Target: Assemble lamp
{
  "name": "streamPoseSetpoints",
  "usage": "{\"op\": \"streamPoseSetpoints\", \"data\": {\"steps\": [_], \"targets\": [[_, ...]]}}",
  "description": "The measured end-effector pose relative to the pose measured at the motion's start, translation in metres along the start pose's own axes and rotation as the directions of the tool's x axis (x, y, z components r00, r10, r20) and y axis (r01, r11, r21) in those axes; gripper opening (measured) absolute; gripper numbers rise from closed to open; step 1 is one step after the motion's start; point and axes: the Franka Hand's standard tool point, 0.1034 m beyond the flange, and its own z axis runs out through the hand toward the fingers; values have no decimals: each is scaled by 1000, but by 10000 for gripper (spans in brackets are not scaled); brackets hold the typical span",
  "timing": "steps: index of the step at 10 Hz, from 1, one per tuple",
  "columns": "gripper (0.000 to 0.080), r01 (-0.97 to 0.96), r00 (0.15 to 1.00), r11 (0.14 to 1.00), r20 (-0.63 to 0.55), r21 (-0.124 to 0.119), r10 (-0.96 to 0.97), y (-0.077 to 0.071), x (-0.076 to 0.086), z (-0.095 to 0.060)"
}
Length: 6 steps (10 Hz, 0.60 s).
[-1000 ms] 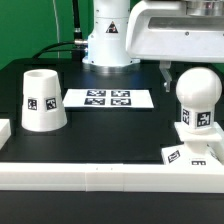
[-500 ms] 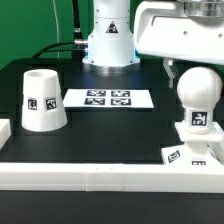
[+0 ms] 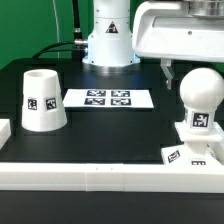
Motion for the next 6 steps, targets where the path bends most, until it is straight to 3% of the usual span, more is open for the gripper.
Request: {"op": "streamPoseSetpoints", "data": {"steps": [4,6], "targets": [[699,370,929,929,0,-1,-370,2,1,1],[699,554,833,833,0,-2,-554,3,1,1]]}}
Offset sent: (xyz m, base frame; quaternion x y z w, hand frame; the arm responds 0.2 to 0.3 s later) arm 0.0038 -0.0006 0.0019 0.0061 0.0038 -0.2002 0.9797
